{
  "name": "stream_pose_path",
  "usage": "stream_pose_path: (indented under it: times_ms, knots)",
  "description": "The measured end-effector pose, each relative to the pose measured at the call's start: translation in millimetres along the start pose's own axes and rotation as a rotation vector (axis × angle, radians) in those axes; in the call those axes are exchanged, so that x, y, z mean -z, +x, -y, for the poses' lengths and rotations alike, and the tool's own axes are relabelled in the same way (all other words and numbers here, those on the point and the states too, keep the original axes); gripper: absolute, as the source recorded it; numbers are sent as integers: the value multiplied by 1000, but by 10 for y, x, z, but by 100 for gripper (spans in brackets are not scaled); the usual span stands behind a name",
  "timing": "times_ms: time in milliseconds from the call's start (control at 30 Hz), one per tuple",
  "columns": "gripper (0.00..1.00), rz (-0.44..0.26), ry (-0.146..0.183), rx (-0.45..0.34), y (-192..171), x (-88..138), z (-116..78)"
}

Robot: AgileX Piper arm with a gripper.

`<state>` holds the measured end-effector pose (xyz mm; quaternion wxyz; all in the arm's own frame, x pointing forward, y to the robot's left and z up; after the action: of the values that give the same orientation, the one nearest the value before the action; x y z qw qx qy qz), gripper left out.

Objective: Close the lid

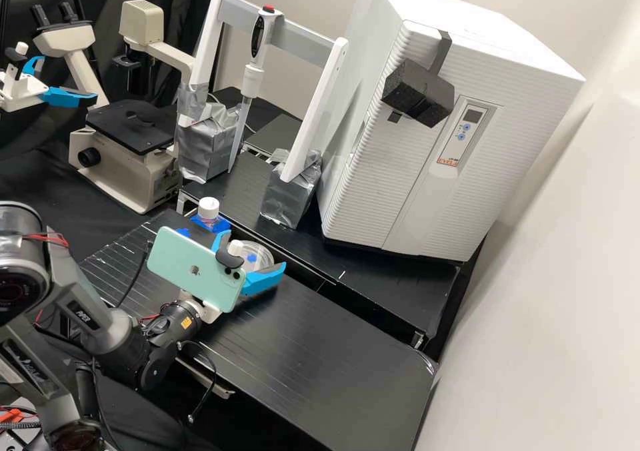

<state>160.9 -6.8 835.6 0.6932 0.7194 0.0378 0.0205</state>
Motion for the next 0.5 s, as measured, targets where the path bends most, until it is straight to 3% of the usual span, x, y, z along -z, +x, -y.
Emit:
stream_pose_path:
  times_ms: [167,500]
  knots:
    - [0,-20,32,17,-26,35,-2]
    - [0,-61,23,50,-28,109,35]
